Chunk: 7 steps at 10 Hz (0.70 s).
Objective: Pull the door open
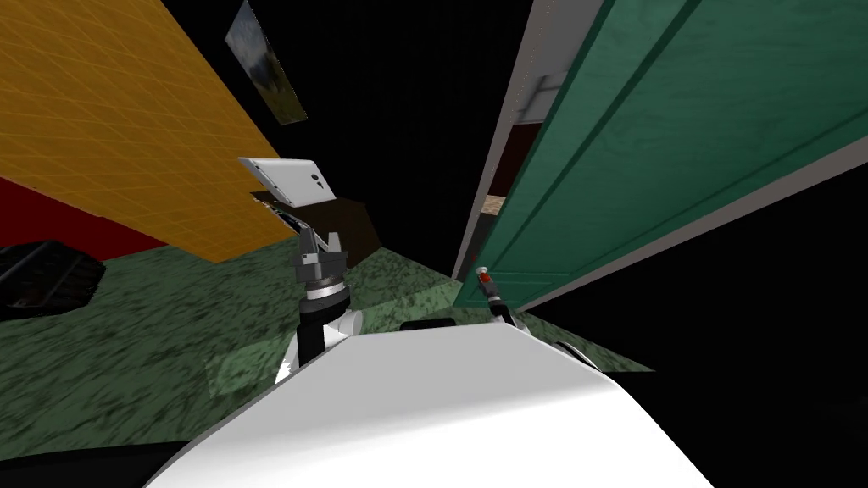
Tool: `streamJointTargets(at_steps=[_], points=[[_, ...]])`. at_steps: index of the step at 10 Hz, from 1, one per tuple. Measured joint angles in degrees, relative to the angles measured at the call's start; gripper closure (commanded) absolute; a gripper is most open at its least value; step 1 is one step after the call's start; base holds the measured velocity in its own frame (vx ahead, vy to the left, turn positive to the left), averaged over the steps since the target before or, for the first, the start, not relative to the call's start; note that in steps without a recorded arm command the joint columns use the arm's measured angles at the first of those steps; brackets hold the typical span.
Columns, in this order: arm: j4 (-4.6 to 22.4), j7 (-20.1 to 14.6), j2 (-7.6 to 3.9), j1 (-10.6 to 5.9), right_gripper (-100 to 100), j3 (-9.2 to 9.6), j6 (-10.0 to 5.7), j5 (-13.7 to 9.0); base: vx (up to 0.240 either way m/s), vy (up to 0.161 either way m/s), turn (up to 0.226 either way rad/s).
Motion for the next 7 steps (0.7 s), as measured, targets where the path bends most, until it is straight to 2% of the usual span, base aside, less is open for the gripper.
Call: streamJointTargets(at_steps=[5,6,7], points=[[-0.36,-4.05,-2.78,2.21,100,3.53,-3.77,2.15,-0.216,-0.071,0.085],[-0.23,-4.72,-3.15,2.43,100,4.16,-4.43,2.54,-0.090,-0.028,0.016],[-0.11,-4.85,-3.08,2.62,100,4.37,-4.48,2.66,-0.131,-0.071,0.160]])
